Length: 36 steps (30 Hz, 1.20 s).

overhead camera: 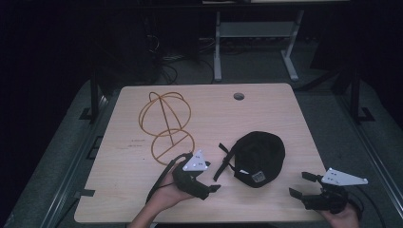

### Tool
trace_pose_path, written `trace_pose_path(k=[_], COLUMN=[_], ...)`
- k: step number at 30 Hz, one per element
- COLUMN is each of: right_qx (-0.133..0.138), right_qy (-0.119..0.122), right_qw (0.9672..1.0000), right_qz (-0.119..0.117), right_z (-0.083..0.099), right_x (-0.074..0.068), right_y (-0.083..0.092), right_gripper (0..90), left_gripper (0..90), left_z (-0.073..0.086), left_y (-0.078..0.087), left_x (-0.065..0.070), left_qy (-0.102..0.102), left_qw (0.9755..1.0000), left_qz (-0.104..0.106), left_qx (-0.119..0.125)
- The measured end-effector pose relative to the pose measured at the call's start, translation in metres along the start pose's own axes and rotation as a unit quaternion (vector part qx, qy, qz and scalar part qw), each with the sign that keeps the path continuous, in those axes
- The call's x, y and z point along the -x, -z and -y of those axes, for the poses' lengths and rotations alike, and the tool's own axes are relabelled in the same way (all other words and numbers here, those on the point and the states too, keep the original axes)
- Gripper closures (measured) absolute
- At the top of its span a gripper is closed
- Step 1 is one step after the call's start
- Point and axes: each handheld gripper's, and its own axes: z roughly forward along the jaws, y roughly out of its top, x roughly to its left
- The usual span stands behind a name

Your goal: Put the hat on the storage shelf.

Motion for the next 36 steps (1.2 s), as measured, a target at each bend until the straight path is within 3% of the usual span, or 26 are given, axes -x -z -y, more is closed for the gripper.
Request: trace_pose_path(k=[5, 10, 21, 36], right_qx=[0.003, 0.002, 0.003, 0.0], right_qy=[-0.001, 0.0, 0.001, 0.002], right_qw=[1.0, 1.0, 1.0, 1.0], right_qz=[-0.001, -0.002, -0.003, -0.006], right_z=[0.0, 0.0, 0.0, 0.0], right_x=[0.0, 0.0, 0.0, -0.001], right_y=[0.0, 0.001, 0.001, 0.0], right_gripper=[14.7, 14.7, 14.7, 14.8], left_gripper=[19.5, 19.6, 19.6, 21.4], left_z=[-0.009, -0.023, -0.043, -0.065], left_y=[-0.005, -0.012, -0.025, -0.053], left_x=[0.002, 0.006, 0.012, 0.016], left_qy=[-0.007, -0.028, -0.037, -0.065], left_qw=[0.9999, 0.9995, 0.9988, 0.9955], left_qz=[0.007, 0.013, 0.03, 0.057], left_qx=[-0.004, -0.008, -0.012, -0.037])
